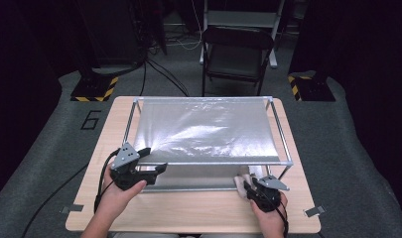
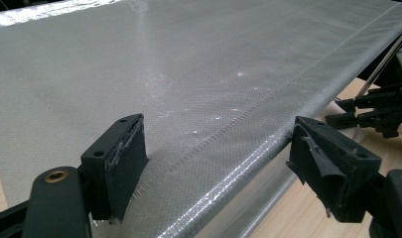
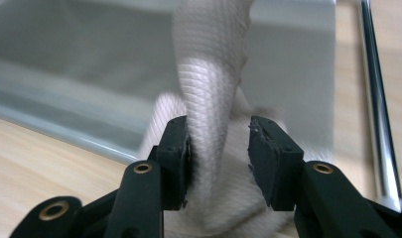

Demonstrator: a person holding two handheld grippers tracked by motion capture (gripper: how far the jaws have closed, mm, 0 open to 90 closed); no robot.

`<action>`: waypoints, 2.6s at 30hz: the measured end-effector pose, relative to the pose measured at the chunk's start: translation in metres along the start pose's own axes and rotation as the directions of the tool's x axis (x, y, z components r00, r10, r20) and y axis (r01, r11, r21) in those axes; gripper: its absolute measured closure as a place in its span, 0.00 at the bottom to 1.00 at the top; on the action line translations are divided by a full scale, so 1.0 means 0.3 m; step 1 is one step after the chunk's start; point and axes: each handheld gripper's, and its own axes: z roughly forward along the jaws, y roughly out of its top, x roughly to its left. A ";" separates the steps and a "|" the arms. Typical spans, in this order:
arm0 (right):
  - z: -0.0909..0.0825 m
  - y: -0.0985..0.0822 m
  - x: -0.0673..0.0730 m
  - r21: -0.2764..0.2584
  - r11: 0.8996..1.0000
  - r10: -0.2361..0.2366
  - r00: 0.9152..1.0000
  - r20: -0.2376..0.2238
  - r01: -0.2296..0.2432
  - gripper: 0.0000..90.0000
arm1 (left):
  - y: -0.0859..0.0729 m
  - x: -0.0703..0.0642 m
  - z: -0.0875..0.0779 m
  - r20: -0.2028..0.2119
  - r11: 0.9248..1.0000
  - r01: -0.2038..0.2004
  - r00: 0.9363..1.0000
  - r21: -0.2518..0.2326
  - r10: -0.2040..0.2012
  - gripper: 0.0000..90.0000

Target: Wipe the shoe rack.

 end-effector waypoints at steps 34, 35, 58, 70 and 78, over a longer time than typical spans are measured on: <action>0.059 0.014 0.018 0.078 0.997 0.020 1.000 -0.002 -0.020 0.90 | 0.006 -0.013 0.011 -0.017 1.000 -0.022 1.000 0.016 0.022 0.24; 0.066 0.017 0.024 0.075 0.997 0.008 1.000 -0.025 -0.006 0.90 | 0.005 -0.013 0.011 -0.017 1.000 -0.023 1.000 0.015 0.023 0.24; 0.076 0.030 0.022 0.112 0.994 0.019 1.000 0.012 -0.021 0.90 | 0.010 -0.023 0.021 -0.011 0.999 -0.025 1.000 0.020 0.026 0.25; 0.182 0.082 0.234 0.139 0.988 -0.045 0.988 -0.149 0.066 0.90 | 0.007 -0.022 0.019 -0.013 0.999 -0.035 0.999 0.016 0.035 0.25; 0.138 0.073 0.089 0.146 0.987 -0.047 0.995 -0.084 0.059 0.90 | 0.010 -0.021 0.019 -0.010 0.999 -0.040 0.999 0.026 0.041 0.25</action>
